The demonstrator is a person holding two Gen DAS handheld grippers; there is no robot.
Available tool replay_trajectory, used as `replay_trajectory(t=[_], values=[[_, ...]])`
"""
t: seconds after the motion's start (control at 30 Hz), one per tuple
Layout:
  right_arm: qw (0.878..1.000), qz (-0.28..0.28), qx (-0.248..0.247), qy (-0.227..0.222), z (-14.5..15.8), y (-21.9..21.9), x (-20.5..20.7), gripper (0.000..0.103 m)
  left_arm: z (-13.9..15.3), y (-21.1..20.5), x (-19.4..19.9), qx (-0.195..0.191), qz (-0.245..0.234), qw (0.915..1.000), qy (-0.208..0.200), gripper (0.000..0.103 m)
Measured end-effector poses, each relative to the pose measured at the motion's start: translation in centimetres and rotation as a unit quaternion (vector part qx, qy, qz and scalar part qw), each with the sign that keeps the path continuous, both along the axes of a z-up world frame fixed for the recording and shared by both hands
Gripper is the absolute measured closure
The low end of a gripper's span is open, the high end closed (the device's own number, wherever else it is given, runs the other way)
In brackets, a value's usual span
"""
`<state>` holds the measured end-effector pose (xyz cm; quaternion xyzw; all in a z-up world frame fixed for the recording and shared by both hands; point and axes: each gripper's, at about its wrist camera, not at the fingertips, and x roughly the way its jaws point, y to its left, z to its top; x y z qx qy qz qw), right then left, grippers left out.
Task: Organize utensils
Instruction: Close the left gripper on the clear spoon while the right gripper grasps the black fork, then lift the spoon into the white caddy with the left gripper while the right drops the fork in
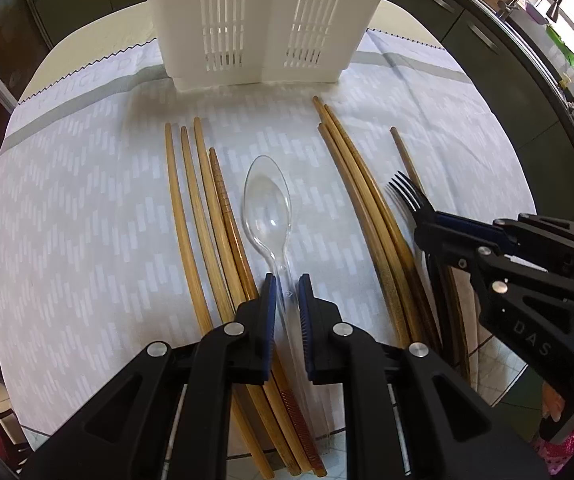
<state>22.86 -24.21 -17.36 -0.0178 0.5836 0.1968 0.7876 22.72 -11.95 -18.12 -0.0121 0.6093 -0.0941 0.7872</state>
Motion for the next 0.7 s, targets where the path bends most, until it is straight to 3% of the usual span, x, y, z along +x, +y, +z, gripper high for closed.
replay_trajectory(t=[0.1,0.27,0.53,0.7], values=[[1.0,-0.002,0.002,-0.007,0.1,0.0,0.1,0.096,0.0,0.4,-0.1,-0.01,0.005,0.9999,-0.001,0.092],[0.998,-0.011,0.057,-0.026,2.1,-1.8,-0.7,0.096,0.8,1.5,-0.5,-0.033,0.012,0.9993,-0.013,0.093],[0.982,-0.023,0.163,-0.095,6.5,-4.3,-2.7,0.097,5.8,2.5,-1.7,-0.051,0.005,0.9942,-0.095,0.094],[0.971,-0.023,0.2,-0.132,9.8,-5.1,-3.8,0.097,9.3,2.6,-2.9,-0.054,-0.002,0.9875,-0.148,0.094]])
